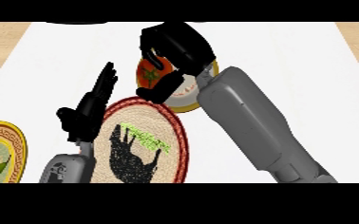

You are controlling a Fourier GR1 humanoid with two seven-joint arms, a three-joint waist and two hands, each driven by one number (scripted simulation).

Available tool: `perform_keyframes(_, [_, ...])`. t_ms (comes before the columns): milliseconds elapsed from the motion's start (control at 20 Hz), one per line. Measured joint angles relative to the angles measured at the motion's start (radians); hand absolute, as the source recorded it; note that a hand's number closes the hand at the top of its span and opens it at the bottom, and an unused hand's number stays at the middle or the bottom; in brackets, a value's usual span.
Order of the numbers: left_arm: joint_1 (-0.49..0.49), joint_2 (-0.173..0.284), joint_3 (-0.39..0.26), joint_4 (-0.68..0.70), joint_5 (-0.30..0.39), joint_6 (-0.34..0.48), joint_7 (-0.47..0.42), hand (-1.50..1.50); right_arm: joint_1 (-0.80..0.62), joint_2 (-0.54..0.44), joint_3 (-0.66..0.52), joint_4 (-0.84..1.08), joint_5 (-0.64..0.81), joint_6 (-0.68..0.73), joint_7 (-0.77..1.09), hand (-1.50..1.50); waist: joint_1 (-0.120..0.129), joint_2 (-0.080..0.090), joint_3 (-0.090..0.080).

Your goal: Pick the tomato from the placemat and place it in the bowl

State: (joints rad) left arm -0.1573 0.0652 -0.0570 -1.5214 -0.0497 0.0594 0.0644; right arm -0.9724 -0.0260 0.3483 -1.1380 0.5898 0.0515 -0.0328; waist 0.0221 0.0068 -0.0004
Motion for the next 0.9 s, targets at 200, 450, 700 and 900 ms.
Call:
perform_keyframes(200, [0.012,-0.014,-0.012,-0.01,-0.006,0.006,0.0,0.0,-0.052,0.007,-0.037,0.222,0.03,-0.081,-0.119,1.5,0.007,0.002,0.0])
perform_keyframes(450, [-0.009,-0.02,-0.014,-0.014,-0.005,0.006,0.018,0.0,-0.102,0.006,-0.091,0.445,0.0,-0.034,-0.217,-1.5,0.015,0.006,0.0])
perform_keyframes(700, [-0.012,-0.016,-0.009,-0.008,-0.006,0.001,0.015,0.0,-0.144,0.016,-0.125,0.61,-0.04,0.055,-0.329,-1.5,0.019,0.008,0.0])
perform_keyframes(900, [-0.024,-0.01,-0.003,-0.007,-0.002,-0.006,0.017,0.0,-0.17,0.019,-0.181,0.684,-0.099,0.093,-0.434,-1.5,0.02,0.008,0.001])
